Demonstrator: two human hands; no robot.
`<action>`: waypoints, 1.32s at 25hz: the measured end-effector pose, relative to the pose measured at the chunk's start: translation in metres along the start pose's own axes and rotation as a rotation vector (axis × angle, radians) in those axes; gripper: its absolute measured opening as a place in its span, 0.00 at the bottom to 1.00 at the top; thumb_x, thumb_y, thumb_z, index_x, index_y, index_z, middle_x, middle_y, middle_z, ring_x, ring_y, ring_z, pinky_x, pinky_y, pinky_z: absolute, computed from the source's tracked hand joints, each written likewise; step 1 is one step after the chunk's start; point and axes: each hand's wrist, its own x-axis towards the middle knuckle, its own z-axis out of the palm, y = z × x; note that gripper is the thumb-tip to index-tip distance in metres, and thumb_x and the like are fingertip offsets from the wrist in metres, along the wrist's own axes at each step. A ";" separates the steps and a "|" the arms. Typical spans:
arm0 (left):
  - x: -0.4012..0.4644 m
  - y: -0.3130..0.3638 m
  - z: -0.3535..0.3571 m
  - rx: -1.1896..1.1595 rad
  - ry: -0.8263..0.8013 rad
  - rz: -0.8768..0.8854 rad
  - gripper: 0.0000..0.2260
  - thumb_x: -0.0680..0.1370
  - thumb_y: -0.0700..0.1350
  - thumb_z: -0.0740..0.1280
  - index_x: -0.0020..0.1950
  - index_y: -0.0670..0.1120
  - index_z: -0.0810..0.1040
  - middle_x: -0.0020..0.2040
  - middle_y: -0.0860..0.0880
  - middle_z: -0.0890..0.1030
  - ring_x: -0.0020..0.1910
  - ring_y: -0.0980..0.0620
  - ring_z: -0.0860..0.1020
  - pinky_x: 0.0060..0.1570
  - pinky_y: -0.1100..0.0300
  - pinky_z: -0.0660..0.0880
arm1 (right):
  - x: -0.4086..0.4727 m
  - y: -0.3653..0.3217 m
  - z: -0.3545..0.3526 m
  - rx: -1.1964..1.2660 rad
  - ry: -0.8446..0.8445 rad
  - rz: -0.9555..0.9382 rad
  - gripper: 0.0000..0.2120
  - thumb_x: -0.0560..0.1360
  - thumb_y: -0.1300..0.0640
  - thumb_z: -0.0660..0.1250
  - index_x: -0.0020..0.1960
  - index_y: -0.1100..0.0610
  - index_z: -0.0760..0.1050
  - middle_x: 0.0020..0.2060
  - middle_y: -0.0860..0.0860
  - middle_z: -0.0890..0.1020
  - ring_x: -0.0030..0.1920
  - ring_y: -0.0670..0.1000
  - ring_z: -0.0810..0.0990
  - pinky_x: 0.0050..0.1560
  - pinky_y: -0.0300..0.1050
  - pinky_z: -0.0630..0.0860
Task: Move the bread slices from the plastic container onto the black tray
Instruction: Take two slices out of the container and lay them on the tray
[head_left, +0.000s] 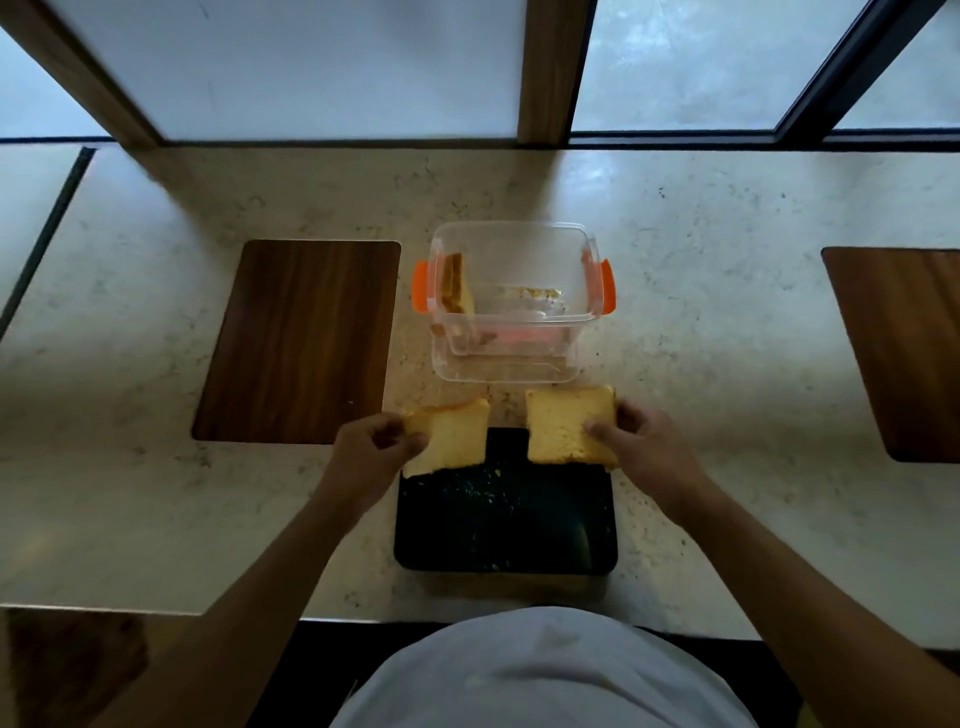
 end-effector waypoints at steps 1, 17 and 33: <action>0.002 -0.006 0.002 -0.001 0.018 -0.031 0.08 0.74 0.45 0.75 0.50 0.55 0.81 0.48 0.53 0.84 0.47 0.56 0.82 0.47 0.61 0.78 | 0.000 0.010 0.001 0.005 0.001 0.045 0.13 0.79 0.55 0.68 0.63 0.50 0.77 0.52 0.47 0.85 0.49 0.47 0.85 0.52 0.55 0.84; 0.030 -0.032 0.030 0.261 0.023 -0.166 0.16 0.74 0.46 0.75 0.59 0.39 0.83 0.52 0.44 0.85 0.48 0.47 0.83 0.52 0.46 0.81 | 0.017 0.052 0.023 -0.125 -0.017 0.276 0.11 0.80 0.53 0.67 0.60 0.55 0.77 0.52 0.53 0.83 0.51 0.54 0.83 0.51 0.56 0.83; 0.017 -0.030 0.043 0.737 0.108 0.034 0.10 0.74 0.50 0.68 0.42 0.43 0.77 0.39 0.47 0.79 0.39 0.46 0.78 0.34 0.56 0.68 | 0.018 0.041 0.017 -0.919 0.039 0.112 0.13 0.75 0.51 0.65 0.41 0.61 0.77 0.34 0.56 0.81 0.33 0.56 0.80 0.30 0.47 0.72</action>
